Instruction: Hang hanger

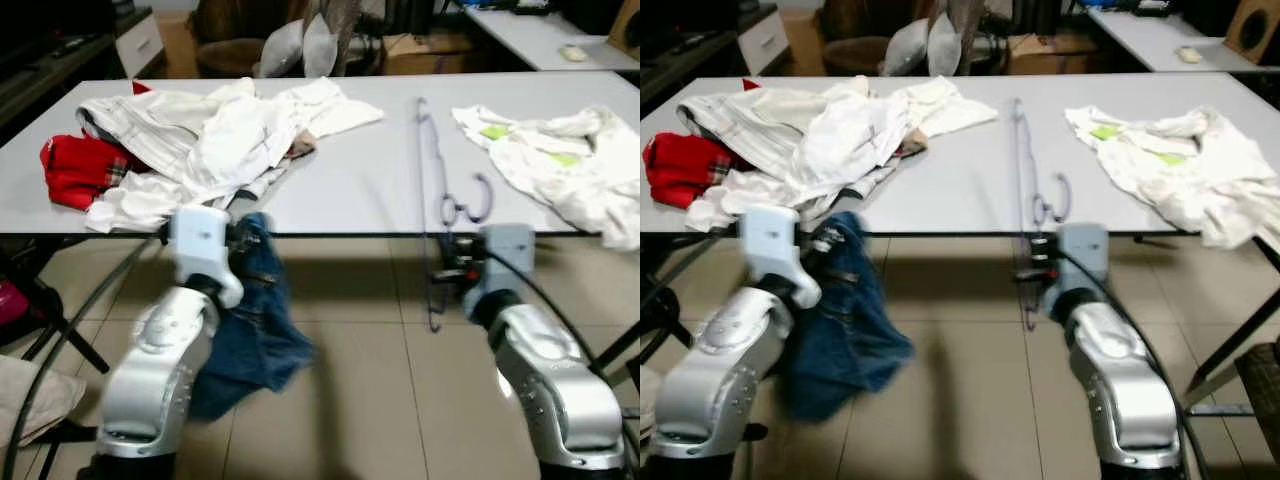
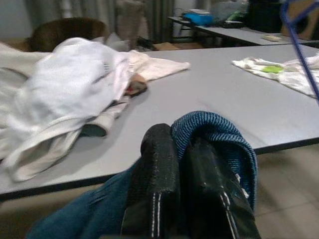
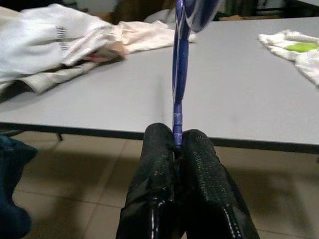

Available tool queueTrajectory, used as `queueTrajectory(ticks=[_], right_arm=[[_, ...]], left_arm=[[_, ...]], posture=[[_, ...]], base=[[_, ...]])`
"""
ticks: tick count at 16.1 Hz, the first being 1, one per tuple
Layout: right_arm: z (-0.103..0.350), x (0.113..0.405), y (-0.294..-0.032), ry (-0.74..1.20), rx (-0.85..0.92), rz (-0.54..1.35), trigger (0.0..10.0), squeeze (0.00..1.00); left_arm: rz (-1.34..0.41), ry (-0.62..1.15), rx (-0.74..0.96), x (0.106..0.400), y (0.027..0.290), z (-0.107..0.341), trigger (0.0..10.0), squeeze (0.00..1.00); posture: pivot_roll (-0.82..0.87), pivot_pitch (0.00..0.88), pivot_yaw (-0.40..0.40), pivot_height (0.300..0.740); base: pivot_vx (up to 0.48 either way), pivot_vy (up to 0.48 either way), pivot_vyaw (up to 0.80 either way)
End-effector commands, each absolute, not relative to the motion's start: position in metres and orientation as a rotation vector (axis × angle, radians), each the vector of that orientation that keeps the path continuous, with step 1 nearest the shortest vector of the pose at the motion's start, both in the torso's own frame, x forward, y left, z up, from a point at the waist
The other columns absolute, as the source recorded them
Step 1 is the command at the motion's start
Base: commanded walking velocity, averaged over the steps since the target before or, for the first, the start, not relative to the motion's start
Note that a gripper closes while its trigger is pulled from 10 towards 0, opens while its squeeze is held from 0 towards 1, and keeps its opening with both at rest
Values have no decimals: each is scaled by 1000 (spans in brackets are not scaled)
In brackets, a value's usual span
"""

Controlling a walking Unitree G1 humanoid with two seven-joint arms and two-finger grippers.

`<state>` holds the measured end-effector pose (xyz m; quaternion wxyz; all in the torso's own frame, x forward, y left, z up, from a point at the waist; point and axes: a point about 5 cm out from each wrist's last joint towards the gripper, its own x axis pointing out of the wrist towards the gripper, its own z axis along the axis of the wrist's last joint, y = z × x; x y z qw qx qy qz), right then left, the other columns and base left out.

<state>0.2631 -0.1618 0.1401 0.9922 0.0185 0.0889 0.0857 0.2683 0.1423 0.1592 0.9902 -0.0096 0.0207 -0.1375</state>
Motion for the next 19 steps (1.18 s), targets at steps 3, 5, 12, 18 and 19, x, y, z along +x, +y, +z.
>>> queueTrajectory(ticks=[3, 5, 12, 18, 19], right_arm=[[147, 263, -151, 127, 23, 287, 10000, 0], [148, 266, -150, 130, -6, 330, 10000, 0], [154, 255, -147, 109, 48, 336, 10000, 0], [169, 252, -172, 105, -101, 621, 10000, 0], [170, 251, -174, 111, -127, 658, 10000, 0]], left_arm=[[-235, 10, 4, 264, 153, 163, 10000, 0], [-212, -17, 31, 265, 160, 170, 10000, 0], [-204, -5, 26, 267, 173, 176, 10000, 0], [-210, -94, 41, 283, 169, 197, 10000, 0], [-216, -107, 23, 286, 166, 199, 10000, 0]], posture=[[-71, 0, 42, 740], [-67, 0, 18, 740], [-71, 61, 18, 740], [-71, 0, 35, 740], [-77, 0, 8, 740]], base=[[290, 0, 0], [287, 0, 0], [287, 0, 0], [289, 0, 0], [319, 0, 0]])
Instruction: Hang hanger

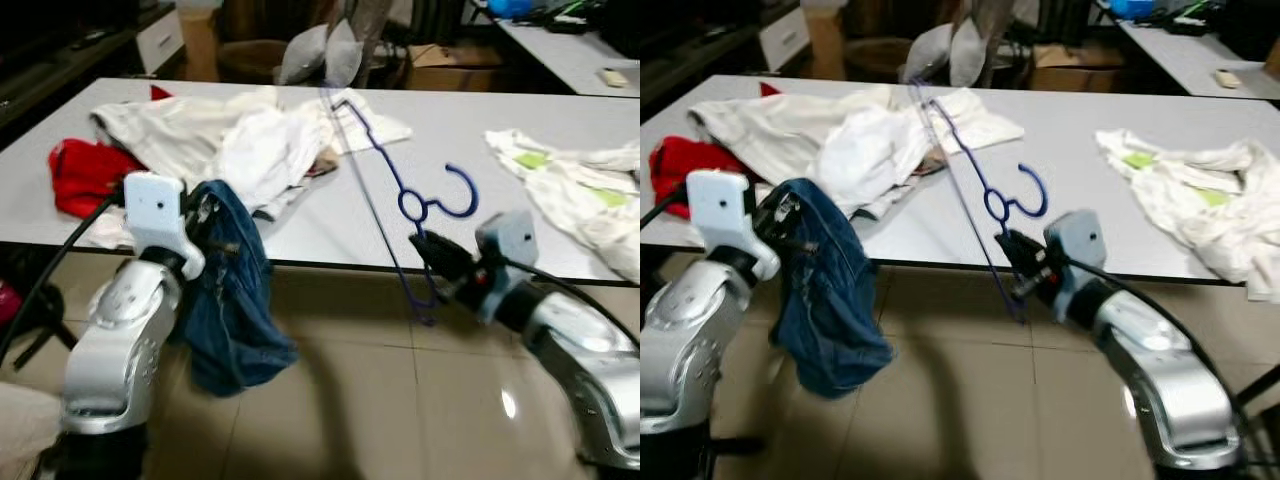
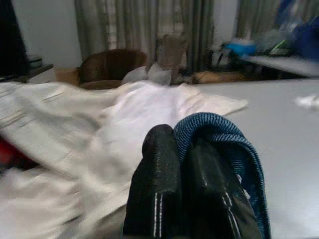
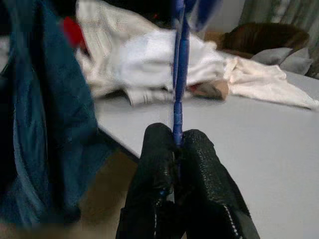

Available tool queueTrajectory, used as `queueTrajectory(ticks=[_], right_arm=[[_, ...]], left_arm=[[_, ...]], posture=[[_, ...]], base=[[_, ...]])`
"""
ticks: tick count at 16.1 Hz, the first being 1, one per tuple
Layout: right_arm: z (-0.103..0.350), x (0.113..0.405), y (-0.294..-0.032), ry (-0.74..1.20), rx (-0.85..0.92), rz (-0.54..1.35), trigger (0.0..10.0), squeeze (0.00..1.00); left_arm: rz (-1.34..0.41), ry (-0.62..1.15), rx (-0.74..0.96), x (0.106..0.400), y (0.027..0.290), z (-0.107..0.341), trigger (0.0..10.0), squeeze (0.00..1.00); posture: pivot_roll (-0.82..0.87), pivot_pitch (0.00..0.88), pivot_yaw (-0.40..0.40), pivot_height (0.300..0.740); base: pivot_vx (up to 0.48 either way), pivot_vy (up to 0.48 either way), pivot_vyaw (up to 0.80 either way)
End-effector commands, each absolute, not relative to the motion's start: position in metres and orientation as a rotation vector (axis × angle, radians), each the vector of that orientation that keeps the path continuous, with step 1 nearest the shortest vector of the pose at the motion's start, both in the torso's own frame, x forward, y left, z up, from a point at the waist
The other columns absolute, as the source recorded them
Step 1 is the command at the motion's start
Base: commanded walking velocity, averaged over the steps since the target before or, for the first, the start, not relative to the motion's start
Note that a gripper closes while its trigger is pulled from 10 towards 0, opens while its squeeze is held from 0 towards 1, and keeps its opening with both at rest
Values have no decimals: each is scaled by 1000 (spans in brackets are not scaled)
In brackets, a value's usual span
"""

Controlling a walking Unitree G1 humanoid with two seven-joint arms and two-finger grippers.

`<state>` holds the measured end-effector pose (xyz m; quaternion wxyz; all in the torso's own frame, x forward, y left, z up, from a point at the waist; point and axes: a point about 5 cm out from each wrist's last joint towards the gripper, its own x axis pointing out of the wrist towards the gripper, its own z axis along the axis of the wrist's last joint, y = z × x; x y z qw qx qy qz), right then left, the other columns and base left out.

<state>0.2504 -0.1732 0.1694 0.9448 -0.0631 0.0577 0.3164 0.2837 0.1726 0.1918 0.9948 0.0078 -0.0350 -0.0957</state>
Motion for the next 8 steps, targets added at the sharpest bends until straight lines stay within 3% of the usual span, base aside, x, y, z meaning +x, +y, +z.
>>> queueTrajectory(ticks=[1, 5, 8], right_arm=[[172, 252, -171, 109, -126, 662, 10000, 0], [173, 257, -159, 91, -86, 702, 10000, 0], [184, 251, -168, 107, -180, 920, 10000, 0]], left_arm=[[-205, -111, 1, 286, 166, 200, 10000, 0], [-181, -119, 0, 291, 167, 202, 10000, 0], [-129, -125, 23, 316, 180, 216, 10000, 0]], posture=[[-88, 0, 6, 740], [-70, 0, -4, 740], [-68, 0, 0, 740]], base=[[330, 0, 0], [336, 0, -770], [340, 0, 0]])
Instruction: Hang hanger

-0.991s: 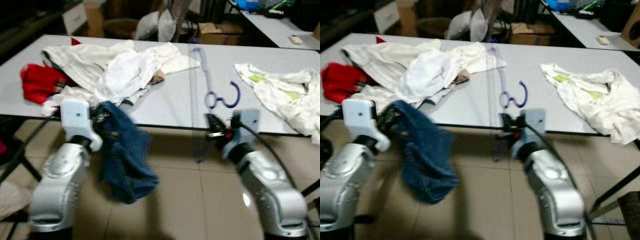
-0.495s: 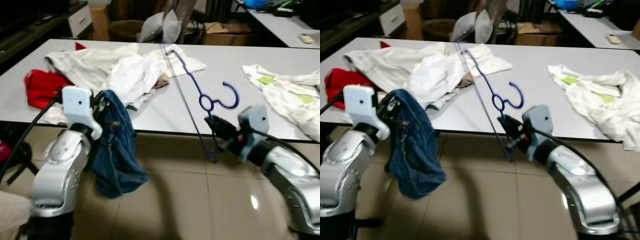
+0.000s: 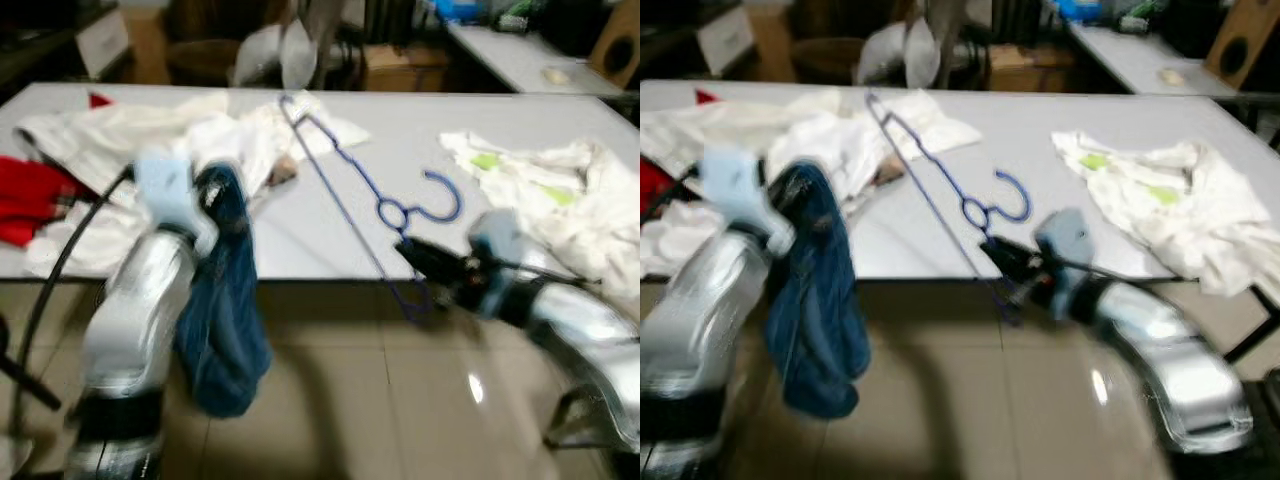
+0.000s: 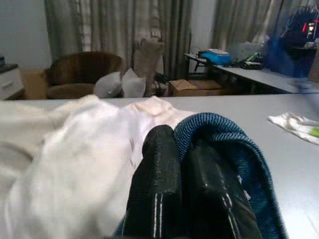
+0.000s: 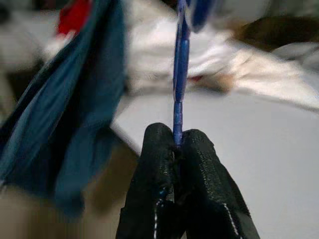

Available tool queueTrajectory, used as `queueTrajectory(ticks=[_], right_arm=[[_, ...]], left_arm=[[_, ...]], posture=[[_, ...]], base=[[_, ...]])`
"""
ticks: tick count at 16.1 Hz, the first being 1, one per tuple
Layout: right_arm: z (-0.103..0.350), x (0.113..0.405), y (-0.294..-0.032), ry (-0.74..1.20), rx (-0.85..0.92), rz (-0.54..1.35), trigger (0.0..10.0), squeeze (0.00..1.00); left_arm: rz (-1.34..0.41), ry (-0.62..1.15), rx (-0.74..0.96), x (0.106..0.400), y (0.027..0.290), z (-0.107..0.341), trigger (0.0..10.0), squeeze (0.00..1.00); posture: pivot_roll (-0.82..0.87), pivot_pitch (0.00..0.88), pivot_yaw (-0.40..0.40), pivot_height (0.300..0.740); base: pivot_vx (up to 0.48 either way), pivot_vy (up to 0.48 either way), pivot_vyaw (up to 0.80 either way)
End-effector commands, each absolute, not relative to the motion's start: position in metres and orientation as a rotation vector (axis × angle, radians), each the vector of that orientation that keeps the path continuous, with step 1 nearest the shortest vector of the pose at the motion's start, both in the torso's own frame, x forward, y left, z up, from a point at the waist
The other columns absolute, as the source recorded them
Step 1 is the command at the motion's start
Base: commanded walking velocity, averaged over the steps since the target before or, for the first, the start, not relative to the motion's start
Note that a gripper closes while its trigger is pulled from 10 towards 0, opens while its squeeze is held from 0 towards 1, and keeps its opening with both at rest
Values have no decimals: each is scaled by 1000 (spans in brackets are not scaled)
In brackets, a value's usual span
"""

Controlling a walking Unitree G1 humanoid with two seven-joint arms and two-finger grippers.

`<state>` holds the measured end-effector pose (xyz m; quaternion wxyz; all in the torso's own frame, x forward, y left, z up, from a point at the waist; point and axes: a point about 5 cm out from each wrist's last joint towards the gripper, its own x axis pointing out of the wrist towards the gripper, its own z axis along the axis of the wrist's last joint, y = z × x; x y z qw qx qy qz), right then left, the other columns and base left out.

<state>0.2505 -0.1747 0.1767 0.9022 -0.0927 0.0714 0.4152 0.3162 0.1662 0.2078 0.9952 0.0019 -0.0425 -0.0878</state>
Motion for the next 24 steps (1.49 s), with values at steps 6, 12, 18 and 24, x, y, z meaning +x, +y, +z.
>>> queueTrajectory(ticks=[6, 12, 18, 24], right_arm=[[211, 202, -214, 400, -325, 1320, 10000, 0], [195, 215, -183, 365, -390, 1326, 10000, 0], [223, 310, -174, 107, -534, 869, 10000, 0], [308, 356, -174, -323, -600, 693, 10000, 0]], left_arm=[[-223, -112, 117, 367, 176, 245, 10000, 0], [-503, -241, 55, 373, 126, 294, 10000, 0], [-576, -417, 27, 354, 130, 353, 10000, 0], [-345, -630, 42, 332, 195, 410, 10000, 0]], posture=[[-81, 0, 23, 740], [-87, 0, 38, 740], [-67, 0, 19, 740], [-58, 0, -19, 740]], base=[[341, 0, 0], [342, 0, 0], [335, 0, 0], [317, 0, 0]])
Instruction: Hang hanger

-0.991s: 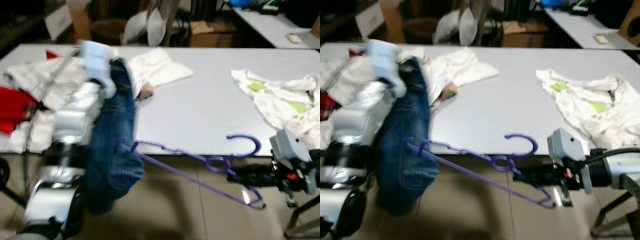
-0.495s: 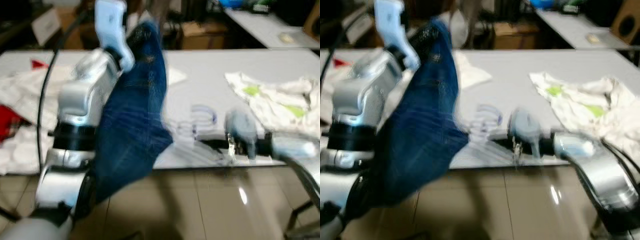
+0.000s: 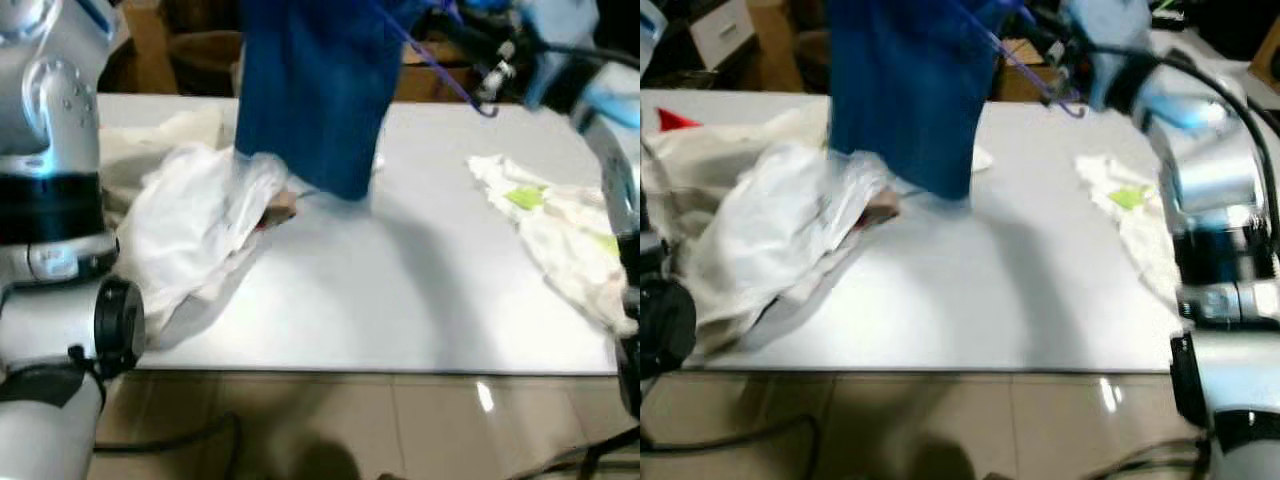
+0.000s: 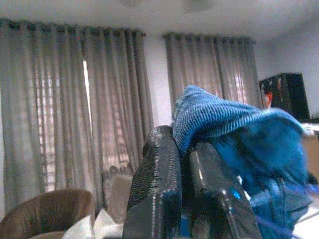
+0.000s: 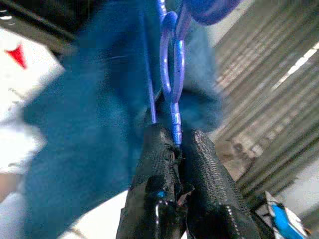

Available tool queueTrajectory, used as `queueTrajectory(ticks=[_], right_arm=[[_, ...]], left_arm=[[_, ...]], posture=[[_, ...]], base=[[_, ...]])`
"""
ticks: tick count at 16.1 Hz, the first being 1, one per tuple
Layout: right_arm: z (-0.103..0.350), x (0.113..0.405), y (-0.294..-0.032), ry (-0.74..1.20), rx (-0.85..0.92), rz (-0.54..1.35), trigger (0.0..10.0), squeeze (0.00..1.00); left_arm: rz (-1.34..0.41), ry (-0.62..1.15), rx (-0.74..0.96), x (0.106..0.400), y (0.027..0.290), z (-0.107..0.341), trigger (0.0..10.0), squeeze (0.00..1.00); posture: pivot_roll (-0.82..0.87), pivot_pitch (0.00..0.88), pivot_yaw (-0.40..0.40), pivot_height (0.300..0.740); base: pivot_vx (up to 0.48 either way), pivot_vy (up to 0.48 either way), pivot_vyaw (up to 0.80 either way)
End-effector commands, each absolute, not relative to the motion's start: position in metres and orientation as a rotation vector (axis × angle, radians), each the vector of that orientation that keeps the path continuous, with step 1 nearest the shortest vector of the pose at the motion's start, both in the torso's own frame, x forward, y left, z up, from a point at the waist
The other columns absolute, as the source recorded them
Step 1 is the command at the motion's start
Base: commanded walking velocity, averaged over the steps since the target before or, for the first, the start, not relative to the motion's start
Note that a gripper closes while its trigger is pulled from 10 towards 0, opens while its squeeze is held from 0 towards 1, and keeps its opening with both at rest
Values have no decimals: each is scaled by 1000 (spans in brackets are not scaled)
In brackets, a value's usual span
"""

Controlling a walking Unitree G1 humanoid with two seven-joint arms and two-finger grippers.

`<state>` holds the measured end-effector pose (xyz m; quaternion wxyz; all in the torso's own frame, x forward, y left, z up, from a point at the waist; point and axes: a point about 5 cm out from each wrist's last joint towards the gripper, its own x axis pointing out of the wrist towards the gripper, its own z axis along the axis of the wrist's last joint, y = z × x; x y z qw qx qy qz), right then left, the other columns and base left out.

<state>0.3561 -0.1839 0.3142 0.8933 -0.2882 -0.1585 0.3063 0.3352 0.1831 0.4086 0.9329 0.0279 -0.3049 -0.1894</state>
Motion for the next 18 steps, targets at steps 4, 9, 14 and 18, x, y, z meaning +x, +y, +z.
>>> queueTrajectory(ticks=[4, 9, 14, 18], right_arm=[[220, 319, -159, -145, -599, 964, 10000, 0], [193, 264, -183, 34, -588, 1155, 10000, 0], [207, 249, -199, 70, -624, 1208, 10000, 0], [207, 249, -199, 70, -624, 1208, 10000, 0]], left_arm=[[-379, -383, 35, 321, 167, 310, 10000, 0], [-155, 42, 274, 311, 190, 204, 10000, 0], [-231, 139, 473, 309, 195, 190, 10000, 0], [-231, 139, 473, 309, 195, 190, 10000, 0]], posture=[[-66, 0, 1, 740], [-84, 0, 28, 740], [-85, 0, 37, 740], [-85, 0, 37, 740]], base=[[0, 0, 0], [0, 0, 0], [0, 0, 0], [0, 0, 0]])
